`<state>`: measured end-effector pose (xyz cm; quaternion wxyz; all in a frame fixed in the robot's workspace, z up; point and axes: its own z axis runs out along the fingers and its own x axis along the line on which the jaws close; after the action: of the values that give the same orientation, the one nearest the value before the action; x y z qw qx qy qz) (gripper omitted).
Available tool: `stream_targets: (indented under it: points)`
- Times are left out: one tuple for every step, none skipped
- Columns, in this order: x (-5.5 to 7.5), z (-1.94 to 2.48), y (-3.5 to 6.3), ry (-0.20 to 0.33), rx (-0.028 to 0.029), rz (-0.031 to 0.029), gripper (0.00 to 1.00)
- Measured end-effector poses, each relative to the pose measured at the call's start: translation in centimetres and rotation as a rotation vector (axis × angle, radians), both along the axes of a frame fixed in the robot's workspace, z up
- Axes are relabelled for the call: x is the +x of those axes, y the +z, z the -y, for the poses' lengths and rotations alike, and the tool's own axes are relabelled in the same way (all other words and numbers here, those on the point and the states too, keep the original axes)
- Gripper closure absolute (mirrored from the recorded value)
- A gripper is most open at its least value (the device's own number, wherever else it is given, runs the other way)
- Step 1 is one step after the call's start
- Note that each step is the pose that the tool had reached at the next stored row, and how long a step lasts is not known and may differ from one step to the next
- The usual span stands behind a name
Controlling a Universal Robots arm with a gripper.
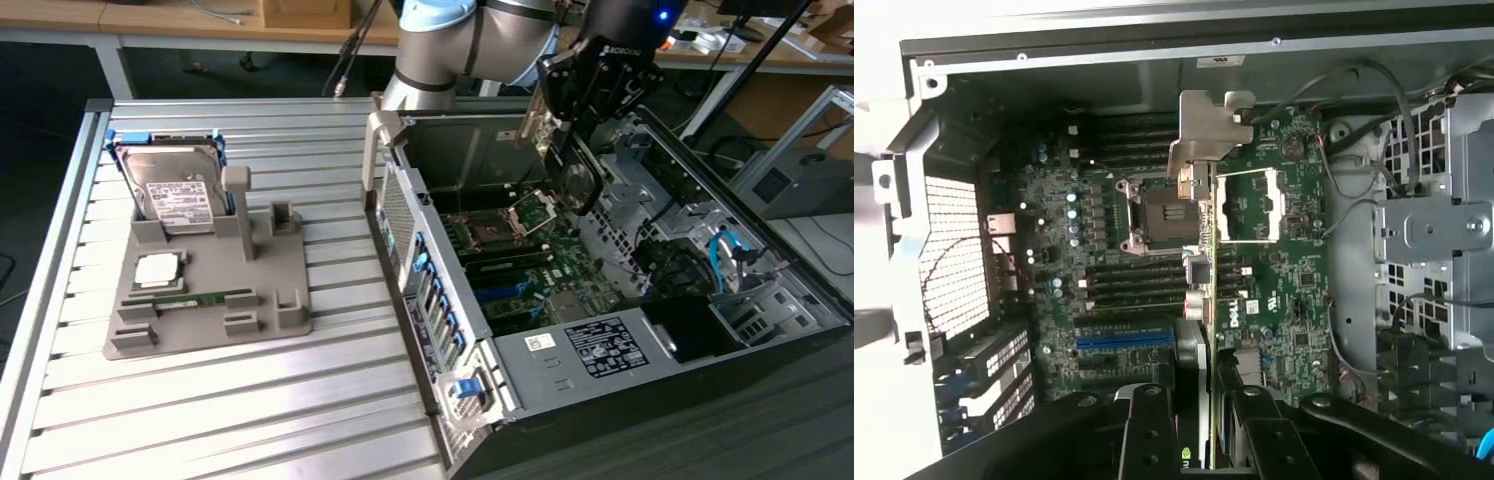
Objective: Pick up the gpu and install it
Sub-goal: 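Pick up the gpu and move the gpu toward the slot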
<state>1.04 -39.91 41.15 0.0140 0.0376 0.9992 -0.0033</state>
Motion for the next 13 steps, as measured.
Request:
stream_targets:
  points:
    - [0.2,0.0,-0.11,0.0,0.0001,0.0,0.73]
    - [0.3,0.0,-0.17,0.0,-0.0001,0.0,0.73]
    - [0.4,0.0,-0.24,0.0,-0.0001,0.0,0.73]
    - [0.5,0.0,-0.29,0.0,-0.0002,0.0,0.73]
    - [0.6,0.0,-0.35,0.0,-0.0002,0.0,0.73]
    - [0.6,0.0,-0.41,0.0,-0.0001,0.0,0.73]
    - [0.7,0.0,-0.46,0.0,-0.0002,0.0,0.73]
    - [0.8,0.0,-0.5,0.0,-0.0002,0.0,0.73]
    - [0.9,0.0,-0.55,0.0,-0.0002,0.0,0.73]
    - [1.0,0.0,-0.6,0.0,-0.0002,0.0,0.73]
    - [1.1,0.0,-0.65,0.0,-0.0002,0.0,0.73]
    - [1.2,0.0,-0.71,0.0,-0.0002,0.0,0.73]
    - [1.4,0.0,-0.78,0.0,-0.0002,0.0,0.73]
